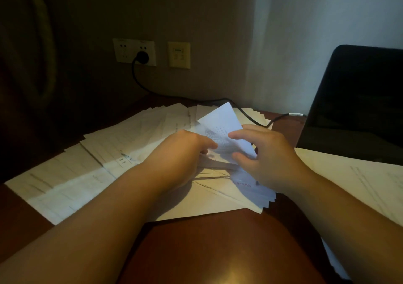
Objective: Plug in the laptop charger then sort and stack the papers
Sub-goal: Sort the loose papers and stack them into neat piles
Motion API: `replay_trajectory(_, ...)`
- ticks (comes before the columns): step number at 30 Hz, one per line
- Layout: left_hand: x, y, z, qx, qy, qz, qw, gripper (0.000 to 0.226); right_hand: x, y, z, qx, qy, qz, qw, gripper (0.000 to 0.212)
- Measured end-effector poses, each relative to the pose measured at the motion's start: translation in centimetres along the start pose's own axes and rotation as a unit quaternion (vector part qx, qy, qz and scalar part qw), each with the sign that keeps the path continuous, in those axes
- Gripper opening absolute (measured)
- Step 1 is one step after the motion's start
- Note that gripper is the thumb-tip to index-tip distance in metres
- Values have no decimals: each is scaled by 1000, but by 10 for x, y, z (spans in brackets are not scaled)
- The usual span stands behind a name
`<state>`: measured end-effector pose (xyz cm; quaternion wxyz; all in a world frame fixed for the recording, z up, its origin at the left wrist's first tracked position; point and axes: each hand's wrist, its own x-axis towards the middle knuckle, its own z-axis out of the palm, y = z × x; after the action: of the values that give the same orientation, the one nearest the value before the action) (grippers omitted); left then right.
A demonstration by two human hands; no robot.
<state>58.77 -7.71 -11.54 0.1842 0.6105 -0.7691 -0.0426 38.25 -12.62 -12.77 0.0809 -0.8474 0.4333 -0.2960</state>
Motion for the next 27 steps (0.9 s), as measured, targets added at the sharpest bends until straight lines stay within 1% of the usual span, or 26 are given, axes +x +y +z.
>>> replay_trajectory(2, 3, 0, 3, -10, 51, 3, 999, 40, -1, -1, -1, 4, -18, -30, 999, 47)
replay_trajectory(4, 6, -1, 6, -24, 140, 13, 990, 33, -2, -3, -2, 9, -52, -63, 997, 53)
replay_trajectory(6, 8, 1, 7, -14, 218, 20, 976, 27, -2, -6, -3, 10, -82, -74, 994, 55)
replay_trajectory(7, 8, 2, 7, -10, 232, 7, 973, 28, -3, -8, -3, 7, -80, -70, 994, 54)
replay_trajectory(9, 8, 3, 9, -31, 241, -26, 970, 32, -4, -9, -3, -8, -51, -54, 997, 51)
replay_trajectory(11, 7, 2, 10, -50, 247, -49, 967, 45, -4, -9, -3, -21, -21, -38, 999, 51)
replay_trajectory(14, 9, 1, 12, -52, 214, -95, 971, 66, -3, -9, -4, 1, 12, -9, 1000, 62)
replay_trajectory(16, 9, 1, 15, -47, 167, -109, 979, 68, -2, -10, -4, 7, 45, -5, 999, 69)
replay_trajectory(18, 7, 4, 17, -33, 107, -105, 988, 64, -2, -10, -3, 10, 61, -5, 998, 69)
replay_trajectory(20, 6, 7, 21, 6, 58, -98, 993, 62, -1, -9, -3, 9, 71, -6, 997, 60)
replay_trajectory(23, 7, 9, 21, 25, 15, -104, 994, 60, -1, -5, -1, -25, 85, -11, 996, 37)
replay_trajectory(25, 8, 9, 19, 24, 7, -106, 994, 54, -1, -4, -1, -32, 86, 0, 996, 31)
replay_trajectory(27, 9, 9, 18, 26, 5, -108, 994, 49, -1, -5, -2, -30, 82, 8, 996, 32)
